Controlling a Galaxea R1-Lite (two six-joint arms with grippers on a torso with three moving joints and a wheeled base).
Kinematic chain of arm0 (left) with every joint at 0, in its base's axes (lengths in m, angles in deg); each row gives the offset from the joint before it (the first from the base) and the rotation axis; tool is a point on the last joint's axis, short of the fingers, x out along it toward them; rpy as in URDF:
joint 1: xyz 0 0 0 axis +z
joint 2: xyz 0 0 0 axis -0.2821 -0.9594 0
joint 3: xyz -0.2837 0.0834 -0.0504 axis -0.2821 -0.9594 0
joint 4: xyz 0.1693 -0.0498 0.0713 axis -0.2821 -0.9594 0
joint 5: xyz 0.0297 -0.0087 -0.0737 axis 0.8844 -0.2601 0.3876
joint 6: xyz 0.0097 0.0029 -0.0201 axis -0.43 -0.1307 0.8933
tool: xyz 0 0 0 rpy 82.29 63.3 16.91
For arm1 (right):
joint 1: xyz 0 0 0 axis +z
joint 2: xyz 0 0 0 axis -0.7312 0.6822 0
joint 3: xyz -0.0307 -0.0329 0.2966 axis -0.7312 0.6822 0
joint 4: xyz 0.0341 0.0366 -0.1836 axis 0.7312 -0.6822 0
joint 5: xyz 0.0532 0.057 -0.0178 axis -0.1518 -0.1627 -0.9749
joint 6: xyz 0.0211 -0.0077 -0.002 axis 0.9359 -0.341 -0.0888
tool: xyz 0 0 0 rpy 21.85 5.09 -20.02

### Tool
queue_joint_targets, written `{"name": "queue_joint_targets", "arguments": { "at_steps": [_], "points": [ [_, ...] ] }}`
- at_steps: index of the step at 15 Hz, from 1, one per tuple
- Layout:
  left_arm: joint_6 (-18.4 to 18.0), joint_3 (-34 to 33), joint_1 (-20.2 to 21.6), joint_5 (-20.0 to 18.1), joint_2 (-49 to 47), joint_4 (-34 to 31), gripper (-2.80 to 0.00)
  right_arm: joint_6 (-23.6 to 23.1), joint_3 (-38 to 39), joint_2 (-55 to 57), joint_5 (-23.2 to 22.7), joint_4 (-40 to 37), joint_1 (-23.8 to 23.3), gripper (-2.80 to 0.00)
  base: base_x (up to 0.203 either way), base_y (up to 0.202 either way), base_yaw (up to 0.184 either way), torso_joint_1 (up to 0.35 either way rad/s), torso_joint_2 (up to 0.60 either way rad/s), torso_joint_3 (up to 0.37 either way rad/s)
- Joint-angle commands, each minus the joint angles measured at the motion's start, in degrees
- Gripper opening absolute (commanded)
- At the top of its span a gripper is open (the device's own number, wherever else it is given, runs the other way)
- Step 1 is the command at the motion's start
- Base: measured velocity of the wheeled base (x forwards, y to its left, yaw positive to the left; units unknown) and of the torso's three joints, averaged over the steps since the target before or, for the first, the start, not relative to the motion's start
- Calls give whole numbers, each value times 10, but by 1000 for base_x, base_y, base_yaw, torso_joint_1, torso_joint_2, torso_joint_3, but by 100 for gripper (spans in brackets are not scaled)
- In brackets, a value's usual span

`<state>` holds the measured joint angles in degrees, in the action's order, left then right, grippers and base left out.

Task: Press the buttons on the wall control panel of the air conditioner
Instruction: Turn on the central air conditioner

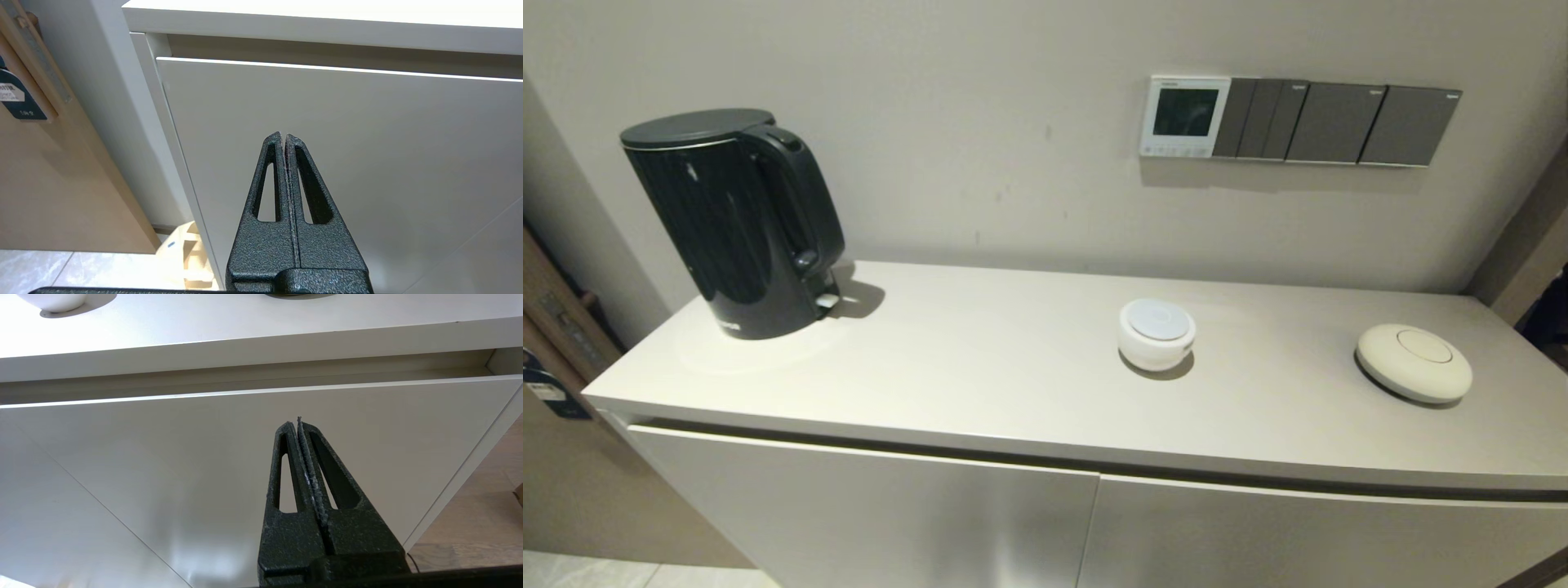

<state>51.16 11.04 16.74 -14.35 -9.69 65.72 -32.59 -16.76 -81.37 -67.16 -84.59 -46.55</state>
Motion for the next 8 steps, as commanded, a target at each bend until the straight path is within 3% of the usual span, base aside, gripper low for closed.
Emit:
{"name": "queue_joint_targets", "arguments": {
  "at_steps": [1,8],
  "points": [
    [0,0,0,0,0,0,-280,-3,1,-1,0,2,0,-280,0,0,0,0,0,0],
    [0,0,0,0,0,0,-280,-11,-4,0,9,-10,1,-280,0,0,0,0,0,0]
  ]
}}
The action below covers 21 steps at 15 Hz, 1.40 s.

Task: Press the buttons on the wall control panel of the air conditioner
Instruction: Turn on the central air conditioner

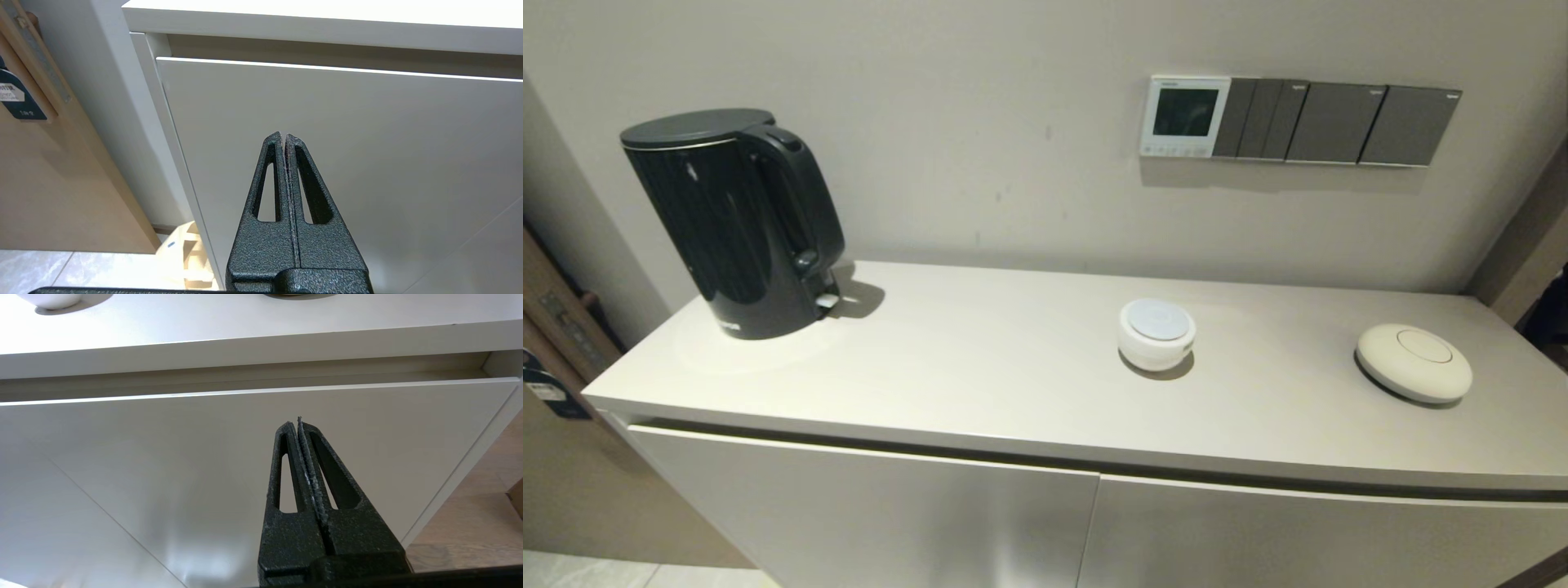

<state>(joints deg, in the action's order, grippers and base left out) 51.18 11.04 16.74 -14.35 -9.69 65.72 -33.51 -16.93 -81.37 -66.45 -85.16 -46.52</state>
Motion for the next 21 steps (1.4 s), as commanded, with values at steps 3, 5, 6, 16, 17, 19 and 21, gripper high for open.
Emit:
{"name": "queue_joint_targets", "arguments": {
  "at_steps": [3,5,6,16,17,19,21],
  "points": [
    [0,0,0,0,0,0,-280,-2,-4,1,2,-10,0,-280,0,0,0,0,0,0],
    [0,0,0,0,0,0,-280,-4,-4,0,2,-10,0,-280,0,0,0,0,0,0],
    [0,0,0,0,-1,0,-280,-5,-12,1,3,-10,1,-280,0,0,0,0,0,0],
    [0,0,0,0,-1,0,-280,6,-318,321,51,62,9,-280,0,0,0,0,0,0],
    [0,0,0,0,0,0,-280,19,-353,372,63,79,15,-280,0,0,0,0,0,0],
    [0,0,0,0,0,0,-280,34,-403,463,82,116,24,-280,0,0,0,0,0,0],
    [0,0,1,0,0,0,-280,48,-460,558,112,147,44,-280,0,0,0,0,0,0]
  ]
}}
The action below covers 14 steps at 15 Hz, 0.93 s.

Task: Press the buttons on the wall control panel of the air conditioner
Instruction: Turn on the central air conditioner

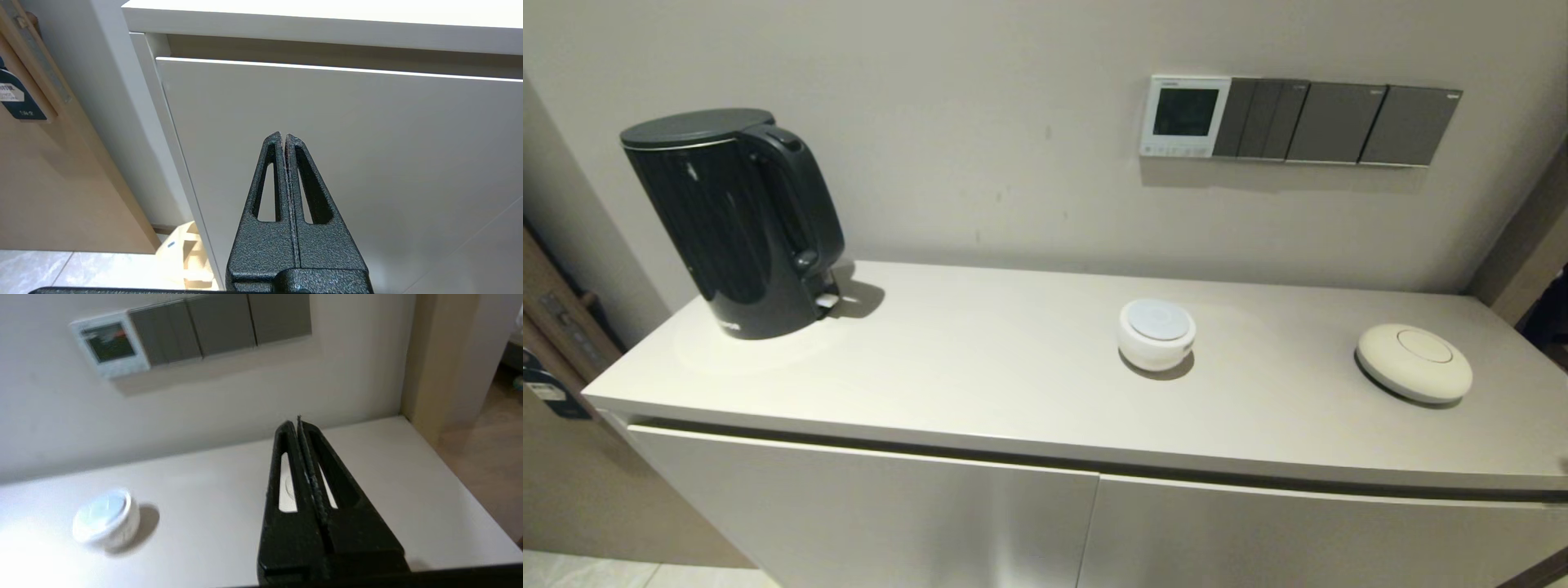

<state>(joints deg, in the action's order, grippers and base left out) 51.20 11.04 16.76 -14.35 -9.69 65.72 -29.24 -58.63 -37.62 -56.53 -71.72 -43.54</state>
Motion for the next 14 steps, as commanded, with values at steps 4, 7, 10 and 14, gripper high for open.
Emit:
{"name": "queue_joint_targets", "arguments": {
  "at_steps": [4,7,10,14],
  "points": [
    [0,0,0,0,0,0,-280,23,-148,269,61,49,58,-280,0,0,0,0,0,0],
    [0,0,0,0,0,0,-280,25,-238,383,116,88,113,-280,0,0,0,0,0,0],
    [0,0,0,0,0,0,-280,25,-325,488,169,121,183,-280,0,0,0,0,0,0],
    [0,0,0,0,0,0,-280,16,-402,590,230,207,228,-280,0,0,0,0,0,0]
  ]
}}
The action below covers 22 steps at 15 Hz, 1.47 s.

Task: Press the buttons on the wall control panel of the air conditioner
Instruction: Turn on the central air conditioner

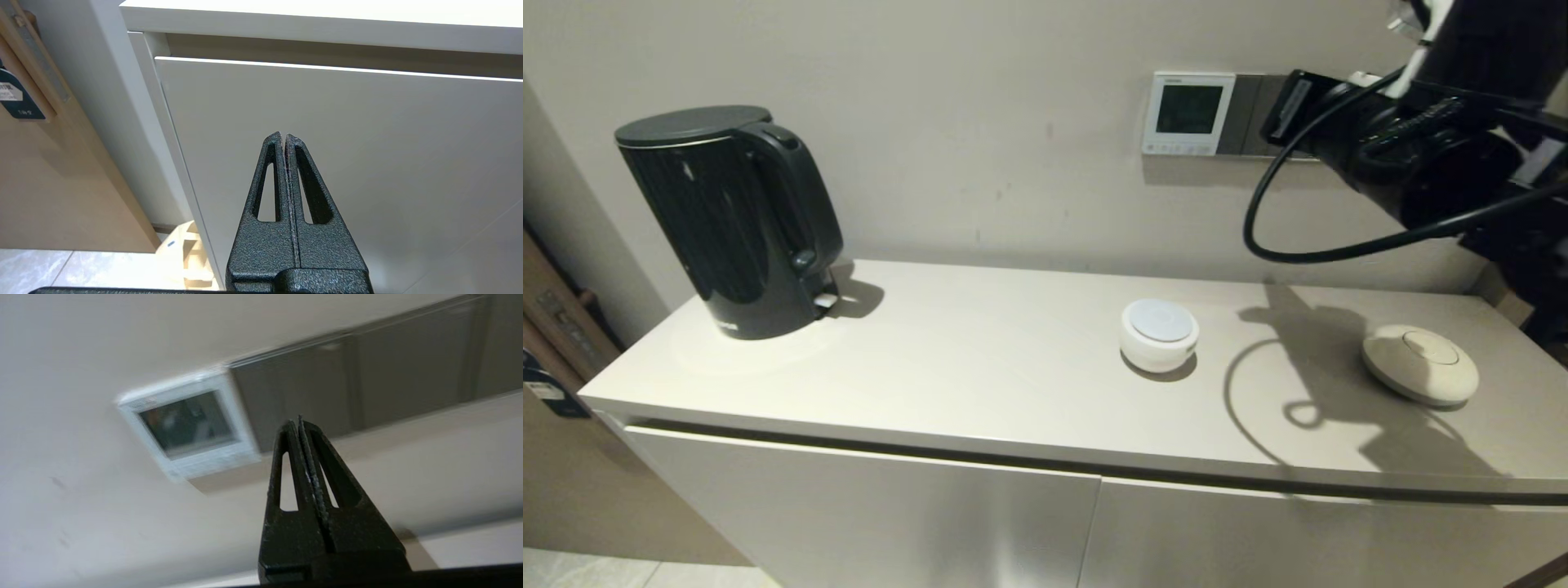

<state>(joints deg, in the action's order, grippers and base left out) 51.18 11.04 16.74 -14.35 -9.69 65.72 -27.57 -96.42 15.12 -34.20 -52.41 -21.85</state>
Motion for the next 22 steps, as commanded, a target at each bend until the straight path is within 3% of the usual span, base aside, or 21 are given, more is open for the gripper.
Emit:
{"name": "queue_joint_targets", "arguments": {
  "at_steps": [1,7,22],
  "points": [
    [0,0,0,0,0,0,-280,-1,-34,76,8,20,12,-280,0,0,0,0,0,0],
    [0,0,1,0,0,0,-280,-10,-84,141,3,29,11,-280,0,0,0,0,0,0],
    [0,0,0,0,0,0,-280,-25,-87,176,3,65,7,-280,0,0,0,0,0,0]
  ]
}}
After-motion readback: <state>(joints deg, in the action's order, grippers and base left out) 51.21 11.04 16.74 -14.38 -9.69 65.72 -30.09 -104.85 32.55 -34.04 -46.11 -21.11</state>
